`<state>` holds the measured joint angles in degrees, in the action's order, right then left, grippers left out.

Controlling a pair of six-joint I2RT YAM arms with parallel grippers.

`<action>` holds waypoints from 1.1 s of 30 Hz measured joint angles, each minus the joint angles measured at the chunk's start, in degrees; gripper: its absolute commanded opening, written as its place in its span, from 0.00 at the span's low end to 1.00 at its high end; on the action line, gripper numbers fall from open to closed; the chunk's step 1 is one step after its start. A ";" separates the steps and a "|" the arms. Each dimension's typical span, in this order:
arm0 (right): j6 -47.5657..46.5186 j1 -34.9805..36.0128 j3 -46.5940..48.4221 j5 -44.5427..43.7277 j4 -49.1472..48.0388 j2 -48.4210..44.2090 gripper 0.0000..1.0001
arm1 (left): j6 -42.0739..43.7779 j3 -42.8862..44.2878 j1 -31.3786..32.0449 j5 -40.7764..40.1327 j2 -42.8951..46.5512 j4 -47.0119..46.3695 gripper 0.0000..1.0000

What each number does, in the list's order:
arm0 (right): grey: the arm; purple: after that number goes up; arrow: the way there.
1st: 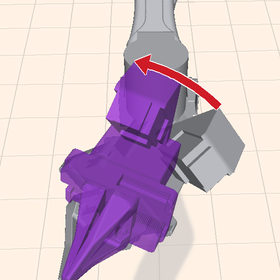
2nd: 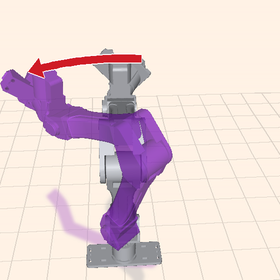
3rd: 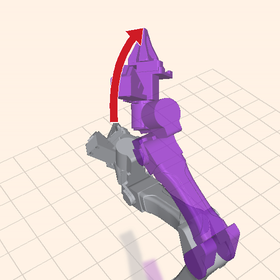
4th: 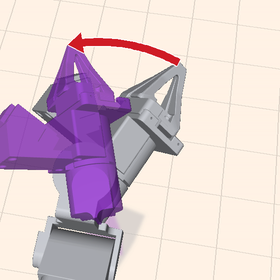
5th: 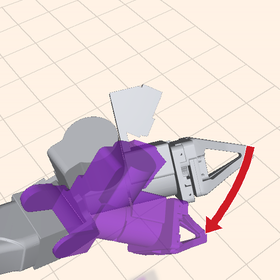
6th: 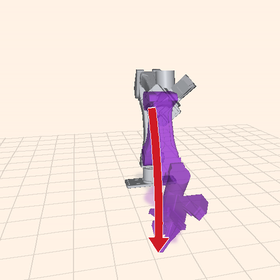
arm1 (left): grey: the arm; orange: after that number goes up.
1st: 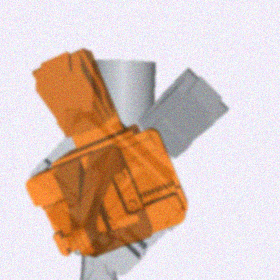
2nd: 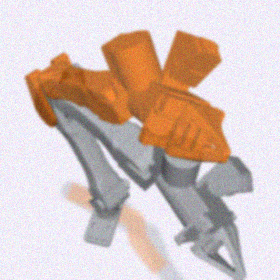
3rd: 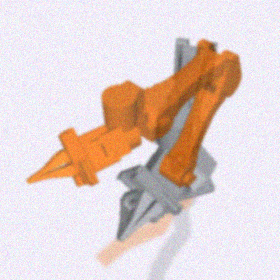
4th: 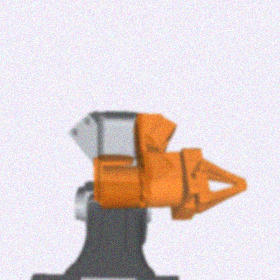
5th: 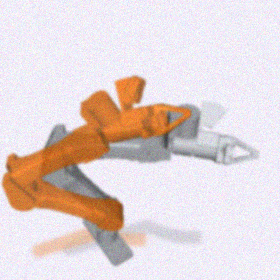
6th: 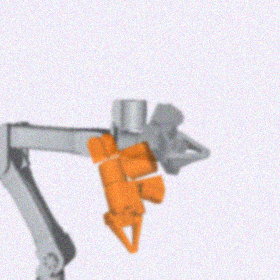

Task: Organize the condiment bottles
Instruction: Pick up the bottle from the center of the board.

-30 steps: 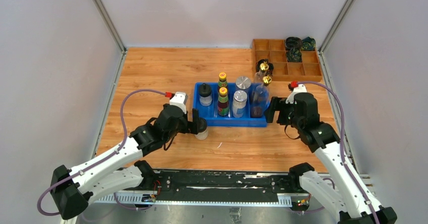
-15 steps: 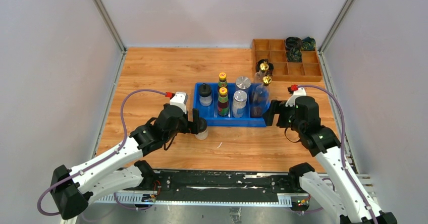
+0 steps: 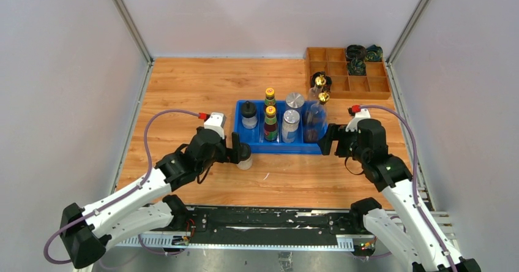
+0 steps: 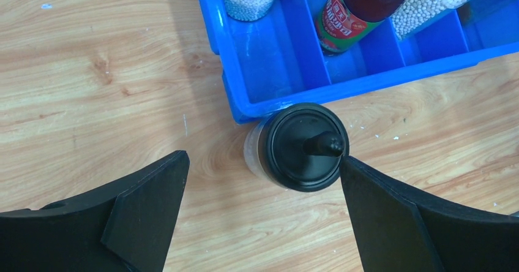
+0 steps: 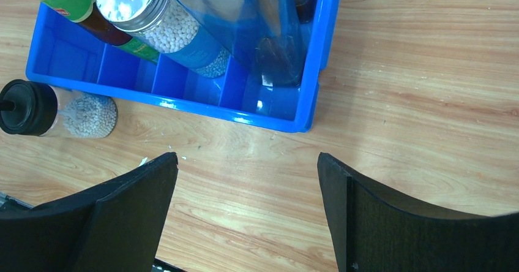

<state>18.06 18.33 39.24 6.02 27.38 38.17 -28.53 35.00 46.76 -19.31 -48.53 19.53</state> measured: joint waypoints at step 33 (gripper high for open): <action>0.42 0.00 -1.62 1.44 -0.81 -0.76 0.93 | 0.52 -7.26 4.61 2.36 8.13 -0.42 1.00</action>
<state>18.48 18.33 37.63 7.46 26.57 37.41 -28.01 27.75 51.37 -16.95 -40.40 19.11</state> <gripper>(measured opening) 0.923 1.000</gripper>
